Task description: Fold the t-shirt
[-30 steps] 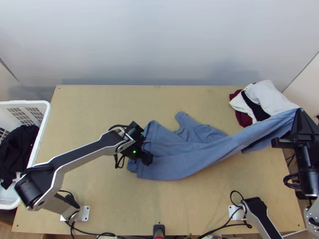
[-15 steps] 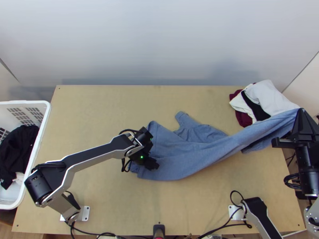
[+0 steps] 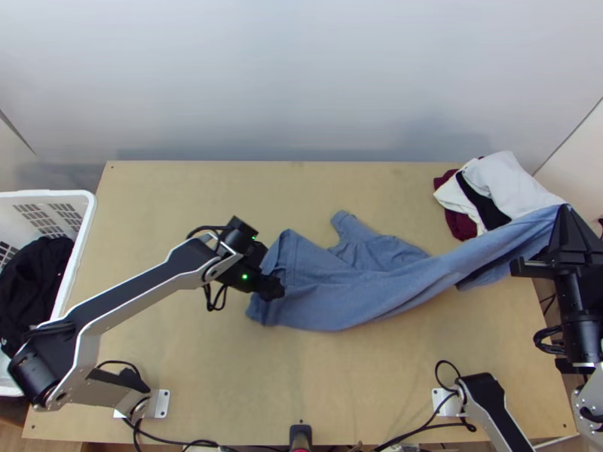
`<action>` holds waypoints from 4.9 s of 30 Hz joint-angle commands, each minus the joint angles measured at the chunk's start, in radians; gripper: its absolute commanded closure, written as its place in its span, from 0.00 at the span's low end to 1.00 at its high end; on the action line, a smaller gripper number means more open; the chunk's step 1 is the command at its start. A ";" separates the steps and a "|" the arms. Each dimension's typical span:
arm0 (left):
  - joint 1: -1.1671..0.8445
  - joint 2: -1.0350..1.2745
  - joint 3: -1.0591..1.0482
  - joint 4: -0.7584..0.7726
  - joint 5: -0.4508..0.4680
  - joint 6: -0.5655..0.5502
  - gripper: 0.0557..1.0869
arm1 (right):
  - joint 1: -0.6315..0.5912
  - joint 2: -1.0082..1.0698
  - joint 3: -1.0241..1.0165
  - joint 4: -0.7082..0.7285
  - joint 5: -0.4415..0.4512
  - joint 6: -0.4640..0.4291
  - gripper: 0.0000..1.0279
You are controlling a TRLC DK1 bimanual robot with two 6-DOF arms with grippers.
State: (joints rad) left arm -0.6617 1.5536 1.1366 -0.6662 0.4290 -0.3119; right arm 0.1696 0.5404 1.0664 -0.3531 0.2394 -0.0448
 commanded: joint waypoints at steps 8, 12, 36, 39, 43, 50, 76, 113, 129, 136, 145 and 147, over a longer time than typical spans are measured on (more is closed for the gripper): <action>-0.073 -0.030 -0.083 0.030 0.007 -0.012 0.31 | -0.001 -0.013 -0.006 0.003 0.003 -0.003 0.97; -0.067 0.008 -0.067 0.070 0.001 -0.033 0.31 | -0.002 -0.025 -0.008 0.000 0.003 -0.012 0.97; -0.007 -0.063 -0.081 0.037 -0.090 0.011 0.31 | -0.004 -0.030 -0.023 0.016 0.003 -0.027 0.97; -0.018 -0.040 -0.095 0.057 -0.098 0.013 0.31 | -0.004 -0.025 -0.023 0.023 0.003 -0.026 0.97; -0.026 0.003 -0.090 0.083 -0.111 0.013 0.31 | -0.004 -0.023 -0.022 0.025 0.003 -0.032 0.97; -0.058 0.086 -0.038 0.105 -0.115 -0.018 0.31 | -0.004 -0.022 -0.025 0.026 0.003 -0.032 0.97; -0.004 0.020 -0.031 0.157 -0.087 -0.056 0.96 | -0.004 -0.016 -0.066 0.057 0.005 -0.036 0.97; 0.471 -0.629 0.617 0.175 -0.398 0.082 0.96 | -0.053 0.357 0.716 0.220 0.084 0.003 0.97; 0.646 -0.802 0.586 0.218 -0.395 0.030 0.96 | -0.015 0.397 1.150 -0.152 0.086 0.008 0.97; 0.640 -0.932 0.354 -0.036 -0.134 0.091 0.96 | 0.094 0.342 0.978 -0.394 0.086 -0.043 0.97; 0.600 -1.029 -0.138 -0.190 -0.059 0.307 0.96 | 0.229 0.027 0.211 -0.287 0.067 -0.240 0.97; 0.603 -0.997 -0.195 -0.133 -0.062 0.309 0.96 | 0.231 0.029 0.130 -0.259 0.070 -0.251 0.97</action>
State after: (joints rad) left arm -0.0479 0.5705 1.2060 -0.8001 0.3305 -0.0742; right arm 0.3408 0.6891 1.5768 -0.6708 0.3145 -0.2150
